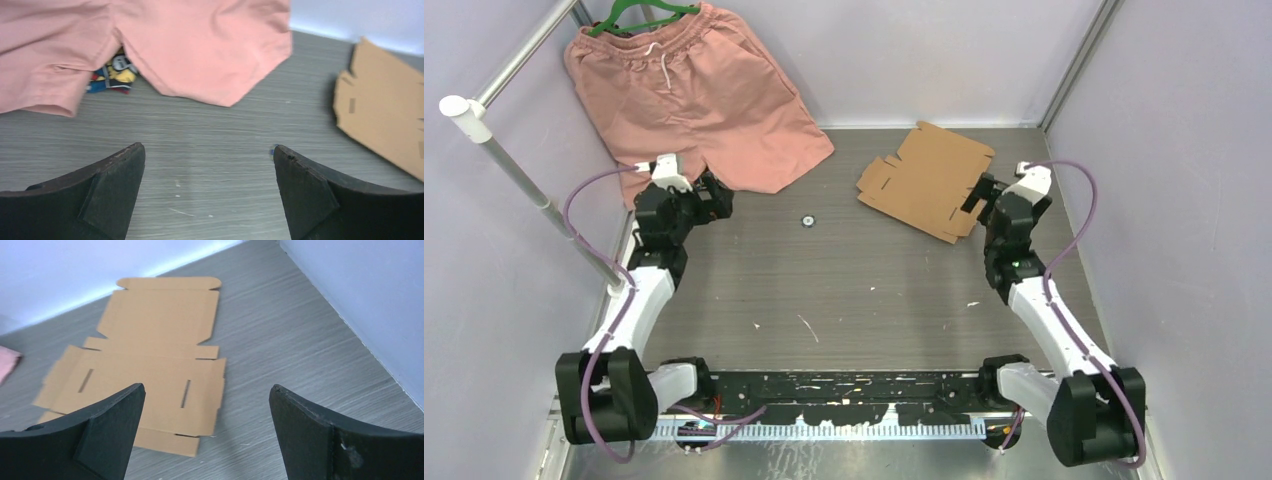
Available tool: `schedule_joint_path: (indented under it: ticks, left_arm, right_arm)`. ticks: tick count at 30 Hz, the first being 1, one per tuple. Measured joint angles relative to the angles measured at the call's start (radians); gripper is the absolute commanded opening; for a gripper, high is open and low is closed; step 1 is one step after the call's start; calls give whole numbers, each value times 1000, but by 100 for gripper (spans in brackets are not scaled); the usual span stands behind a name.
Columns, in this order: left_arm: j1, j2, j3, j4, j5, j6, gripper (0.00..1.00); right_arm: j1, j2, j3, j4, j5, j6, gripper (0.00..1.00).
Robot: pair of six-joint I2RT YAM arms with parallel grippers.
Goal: Fold the paper box
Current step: Move the product to the center of the board.
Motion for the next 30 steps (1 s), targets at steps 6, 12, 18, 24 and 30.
schedule_joint_path:
  ticks: [6, 12, 18, 24, 30]
  left_arm:
    - [-38, -103, 54, -137, 125, -181, 100]
    - [-231, -188, 179, -202, 167, -275, 100]
    - [-176, -61, 267, -299, 187, -409, 100]
    - [-232, 150, 331, -458, 206, -385, 100]
    - [-391, 253, 459, -511, 111, -355, 100]
  right_arm:
    - [176, -59, 257, -317, 11, 31, 100]
    - [315, -114, 306, -400, -103, 52, 100]
    - [303, 6, 353, -555, -179, 115, 100]
    - [412, 267, 547, -683, -198, 120, 98]
    - [488, 412, 628, -756, -149, 123, 92]
